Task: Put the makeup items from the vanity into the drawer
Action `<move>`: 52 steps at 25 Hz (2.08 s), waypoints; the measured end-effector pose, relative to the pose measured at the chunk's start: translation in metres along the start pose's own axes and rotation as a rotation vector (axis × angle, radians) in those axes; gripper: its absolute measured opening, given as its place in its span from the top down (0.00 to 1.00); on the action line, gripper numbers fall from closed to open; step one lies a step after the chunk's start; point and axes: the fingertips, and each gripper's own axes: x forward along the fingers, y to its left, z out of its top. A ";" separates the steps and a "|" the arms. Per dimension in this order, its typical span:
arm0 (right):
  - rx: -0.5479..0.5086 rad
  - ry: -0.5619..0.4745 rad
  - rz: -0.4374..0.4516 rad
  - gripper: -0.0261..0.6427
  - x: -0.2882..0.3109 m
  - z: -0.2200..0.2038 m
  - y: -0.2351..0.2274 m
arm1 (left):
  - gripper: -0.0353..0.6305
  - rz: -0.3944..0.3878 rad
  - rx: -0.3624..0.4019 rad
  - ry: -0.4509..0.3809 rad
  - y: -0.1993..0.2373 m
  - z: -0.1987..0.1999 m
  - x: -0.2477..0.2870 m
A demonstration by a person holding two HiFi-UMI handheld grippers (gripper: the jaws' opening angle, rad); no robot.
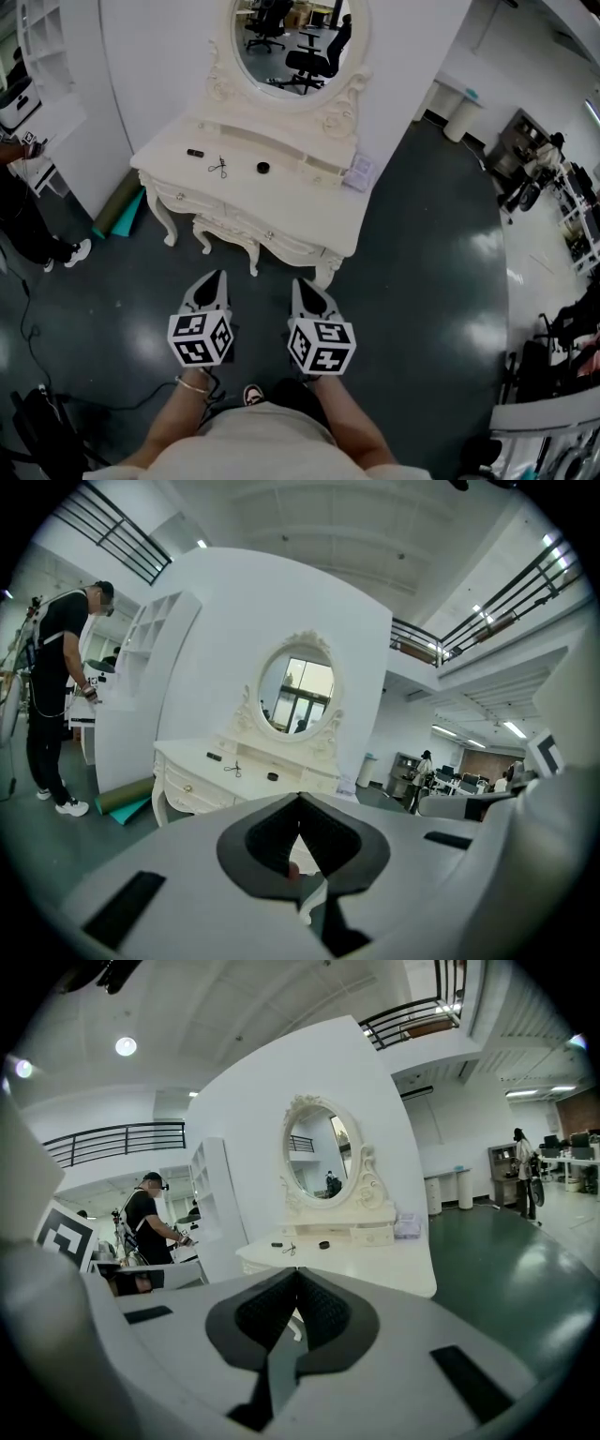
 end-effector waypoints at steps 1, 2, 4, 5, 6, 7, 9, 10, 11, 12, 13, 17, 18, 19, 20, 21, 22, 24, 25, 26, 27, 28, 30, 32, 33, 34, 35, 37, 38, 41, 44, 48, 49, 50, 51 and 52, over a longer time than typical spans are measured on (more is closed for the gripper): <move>0.002 0.011 -0.002 0.93 0.002 -0.004 0.001 | 0.94 0.002 -0.006 0.007 0.005 -0.002 0.001; 0.002 0.022 -0.004 0.93 0.005 -0.007 0.001 | 0.94 0.004 -0.012 0.014 0.008 -0.004 0.003; 0.001 0.039 -0.009 0.93 0.009 -0.012 0.000 | 0.94 0.005 -0.018 0.027 0.013 -0.009 0.006; 0.002 0.044 -0.012 0.93 0.011 -0.013 -0.002 | 0.94 0.005 -0.017 0.032 0.015 -0.011 0.008; 0.004 0.046 -0.014 0.93 0.013 -0.014 -0.003 | 0.94 0.006 -0.015 0.037 0.016 -0.012 0.011; 0.006 0.047 -0.015 0.93 0.017 -0.013 -0.005 | 0.94 0.007 -0.014 0.041 0.017 -0.013 0.014; 0.011 0.048 -0.013 0.93 0.026 -0.012 -0.008 | 0.94 0.009 -0.013 0.046 0.021 -0.013 0.022; 0.014 0.050 -0.011 0.93 0.033 -0.011 -0.010 | 0.94 0.010 -0.013 0.048 0.023 -0.013 0.028; 0.018 0.053 -0.007 0.93 0.040 -0.010 -0.012 | 0.94 0.013 -0.011 0.050 0.025 -0.013 0.033; 0.022 0.056 -0.001 0.93 0.048 -0.010 -0.014 | 0.94 0.017 -0.007 0.052 0.027 -0.012 0.038; 0.027 0.060 0.005 0.93 0.056 -0.009 -0.015 | 0.94 0.023 -0.002 0.055 0.030 -0.011 0.043; 0.035 0.063 0.040 0.93 0.090 0.004 -0.018 | 0.94 0.057 0.016 0.059 0.042 0.000 0.069; 0.034 0.063 0.051 0.93 0.100 0.008 -0.018 | 0.94 0.065 0.013 0.058 0.045 0.004 0.077; 0.031 0.064 0.061 0.93 0.109 0.013 -0.019 | 0.94 0.071 0.009 0.056 0.048 0.008 0.085; 0.029 0.066 0.070 0.93 0.118 0.017 -0.022 | 0.94 0.074 0.006 0.054 0.050 0.013 0.094; 0.028 0.067 0.075 0.93 0.127 0.020 -0.025 | 0.94 0.074 0.004 0.052 0.051 0.016 0.102; 0.027 0.068 0.078 0.93 0.135 0.024 -0.029 | 0.94 0.072 0.005 0.050 0.051 0.020 0.110; 0.029 0.070 0.079 0.93 0.150 0.033 -0.038 | 0.94 0.073 0.011 0.050 0.051 0.026 0.126; 0.031 0.069 0.080 0.93 0.157 0.038 -0.042 | 0.94 0.078 0.014 0.053 0.051 0.029 0.134; 0.033 0.067 0.081 0.93 0.164 0.044 -0.046 | 0.94 0.081 0.015 0.056 0.051 0.031 0.143; 0.033 0.064 0.082 0.93 0.170 0.049 -0.052 | 0.94 0.083 0.015 0.058 0.051 0.034 0.152; 0.034 0.062 0.081 0.93 0.177 0.053 -0.057 | 0.94 0.083 0.014 0.059 0.050 0.036 0.161; 0.039 0.063 0.078 0.93 0.190 0.059 -0.071 | 0.94 0.076 0.011 0.061 0.047 0.041 0.179; 0.050 0.073 0.076 0.93 0.203 0.061 -0.083 | 0.94 0.066 0.013 0.066 0.043 0.044 0.194; 0.056 0.077 0.077 0.93 0.209 0.063 -0.087 | 0.94 0.062 0.019 0.069 0.041 0.046 0.201; 0.061 0.080 0.079 0.93 0.215 0.064 -0.091 | 0.94 0.061 0.028 0.071 0.040 0.049 0.208; 0.066 0.080 0.083 0.93 0.222 0.067 -0.095 | 0.94 0.061 0.038 0.073 0.040 0.052 0.215; 0.076 0.081 0.093 0.93 0.237 0.072 -0.099 | 0.94 0.064 0.057 0.071 0.041 0.059 0.229; 0.079 0.082 0.098 0.93 0.243 0.074 -0.101 | 0.94 0.065 0.064 0.069 0.042 0.063 0.234; 0.080 0.087 0.113 0.93 0.261 0.080 -0.103 | 0.94 0.062 0.075 0.067 0.044 0.071 0.248; 0.084 0.099 0.119 0.93 0.275 0.080 -0.106 | 0.94 0.049 0.082 0.082 0.047 0.072 0.261; 0.085 0.129 0.110 0.93 0.289 0.075 -0.111 | 0.94 0.048 0.082 0.096 0.053 0.071 0.278; 0.084 0.135 0.104 0.93 0.293 0.074 -0.112 | 0.94 0.047 0.079 0.099 0.056 0.071 0.283; 0.085 0.138 0.096 0.93 0.298 0.073 -0.114 | 0.94 0.046 0.077 0.102 0.060 0.071 0.289; 0.087 0.140 0.087 0.93 0.304 0.073 -0.115 | 0.94 0.043 0.076 0.108 0.065 0.071 0.297; 0.090 0.139 0.077 0.93 0.311 0.074 -0.117 | 0.94 0.039 0.075 0.114 0.070 0.070 0.305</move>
